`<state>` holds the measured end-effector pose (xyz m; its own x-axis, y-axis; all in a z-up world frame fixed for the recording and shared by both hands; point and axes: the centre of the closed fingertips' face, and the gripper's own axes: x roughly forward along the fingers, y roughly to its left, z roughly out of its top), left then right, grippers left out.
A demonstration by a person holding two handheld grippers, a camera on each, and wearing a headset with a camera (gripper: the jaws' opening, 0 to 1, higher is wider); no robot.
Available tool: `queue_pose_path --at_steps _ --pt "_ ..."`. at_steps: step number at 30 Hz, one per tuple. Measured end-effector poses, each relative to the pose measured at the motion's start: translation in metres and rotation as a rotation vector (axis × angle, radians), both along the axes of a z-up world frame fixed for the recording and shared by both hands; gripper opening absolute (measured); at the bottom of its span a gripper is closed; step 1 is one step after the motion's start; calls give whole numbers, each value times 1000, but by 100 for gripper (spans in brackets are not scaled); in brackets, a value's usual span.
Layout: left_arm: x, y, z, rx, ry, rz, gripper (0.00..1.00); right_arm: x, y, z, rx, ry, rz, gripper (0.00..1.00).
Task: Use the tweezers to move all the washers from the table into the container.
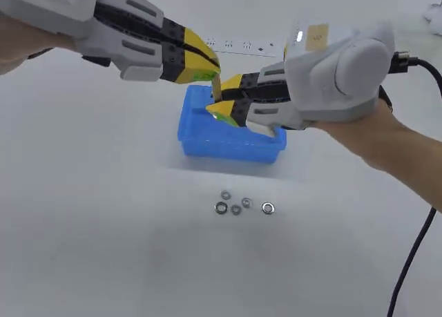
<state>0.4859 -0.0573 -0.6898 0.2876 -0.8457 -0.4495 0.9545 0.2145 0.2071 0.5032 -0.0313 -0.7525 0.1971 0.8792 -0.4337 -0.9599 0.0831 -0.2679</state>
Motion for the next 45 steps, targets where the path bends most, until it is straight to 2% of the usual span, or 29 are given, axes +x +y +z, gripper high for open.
queue_pose_path --at_steps 2,3,5,9,11,15,18,19,24,35,40,45 --pt "3 3 -10 1 1 -2 6 10 -1 -3 10 17 -2 10" --pt "14 -2 -2 2 3 -3 6 13 -1 -5 13 25 -4 10" --pt "21 -4 -5 -2 13 -5 6 20 -1 -11 21 46 1 10" --pt "36 -7 -19 -11 43 -10 6 27 0 -26 35 95 14 10" --pt "41 -7 -27 -12 57 -8 6 30 1 -33 56 134 11 10" --pt "51 -7 -43 5 84 -11 6 35 2 -48 63 165 18 10" --pt "54 -7 -49 12 99 -18 6 36 4 -55 71 183 28 10" --pt "60 -5 -56 13 109 -18 6 37 4 -58 73 189 33 10" --pt "60 -4 -71 45 130 -23 6 39 4 -72 48 201 39 10" --pt "60 -4 -88 73 158 -39 6 38 3 -90 -5 223 44 11" --pt "58 -2 -92 92 161 -50 6 36 4 -94 -23 226 47 11" --pt "57 1 -90 94 158 -46 6 34 4 -89 -31 229 49 11"
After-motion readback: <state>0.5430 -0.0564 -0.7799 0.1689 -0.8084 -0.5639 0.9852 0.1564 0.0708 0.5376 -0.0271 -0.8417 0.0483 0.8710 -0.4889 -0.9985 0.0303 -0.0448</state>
